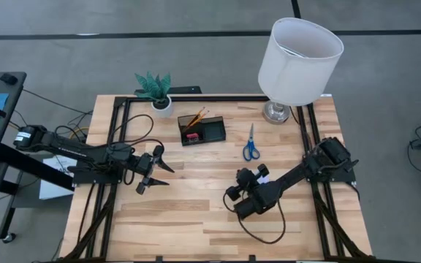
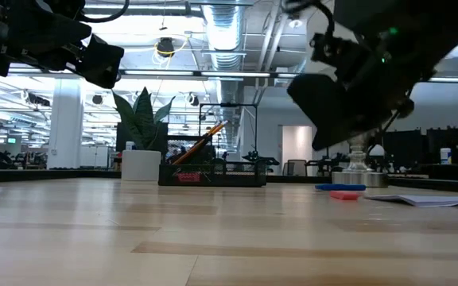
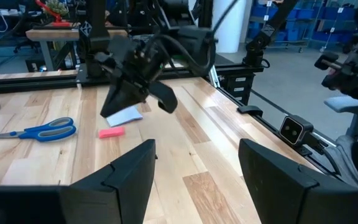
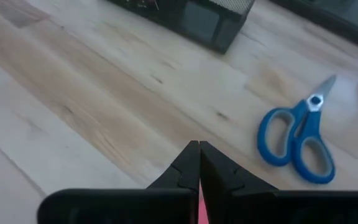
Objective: Pick and place office supplies into organizer
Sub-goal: Put the pink eraser into the black desk organizer
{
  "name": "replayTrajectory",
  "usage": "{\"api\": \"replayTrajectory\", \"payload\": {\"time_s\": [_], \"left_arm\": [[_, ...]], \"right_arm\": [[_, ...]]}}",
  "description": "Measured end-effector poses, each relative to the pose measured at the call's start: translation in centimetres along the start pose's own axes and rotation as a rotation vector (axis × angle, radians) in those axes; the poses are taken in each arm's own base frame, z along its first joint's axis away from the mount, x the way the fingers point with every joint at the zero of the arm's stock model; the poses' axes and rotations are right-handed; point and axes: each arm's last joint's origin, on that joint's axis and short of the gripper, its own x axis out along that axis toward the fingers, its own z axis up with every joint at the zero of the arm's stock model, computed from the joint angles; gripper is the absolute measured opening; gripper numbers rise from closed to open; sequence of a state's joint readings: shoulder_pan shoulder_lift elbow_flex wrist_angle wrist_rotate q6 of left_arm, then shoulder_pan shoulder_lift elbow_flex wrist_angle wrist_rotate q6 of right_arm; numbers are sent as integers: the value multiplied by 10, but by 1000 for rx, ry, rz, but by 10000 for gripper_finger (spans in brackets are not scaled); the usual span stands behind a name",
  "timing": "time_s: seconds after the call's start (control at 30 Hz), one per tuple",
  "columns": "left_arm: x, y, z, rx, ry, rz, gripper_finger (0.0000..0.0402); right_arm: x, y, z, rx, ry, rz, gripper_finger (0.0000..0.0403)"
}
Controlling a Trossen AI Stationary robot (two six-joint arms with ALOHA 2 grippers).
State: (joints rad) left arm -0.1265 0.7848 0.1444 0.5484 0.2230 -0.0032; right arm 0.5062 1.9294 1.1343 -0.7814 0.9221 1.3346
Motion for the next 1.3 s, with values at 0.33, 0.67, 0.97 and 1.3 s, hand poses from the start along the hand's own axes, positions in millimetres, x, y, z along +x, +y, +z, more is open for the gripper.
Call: {"api": "replayTrajectory", "payload": {"time_s": [0.33,0.67,0.97,1.3], "left_arm": [[0,0,0,0,0,-1,223],[0,0,0,0,0,-5,223],[0,0,-1,-3,12,-5,223],[0,0,-1,-5,14,-4,223]], "right_arm": [[0,-6,12,94,27,0,41],[16,0,-9,246,71,-63,191],[34,8,-23,349,136,-93,254],[43,10,-29,385,121,-114,238]]}}
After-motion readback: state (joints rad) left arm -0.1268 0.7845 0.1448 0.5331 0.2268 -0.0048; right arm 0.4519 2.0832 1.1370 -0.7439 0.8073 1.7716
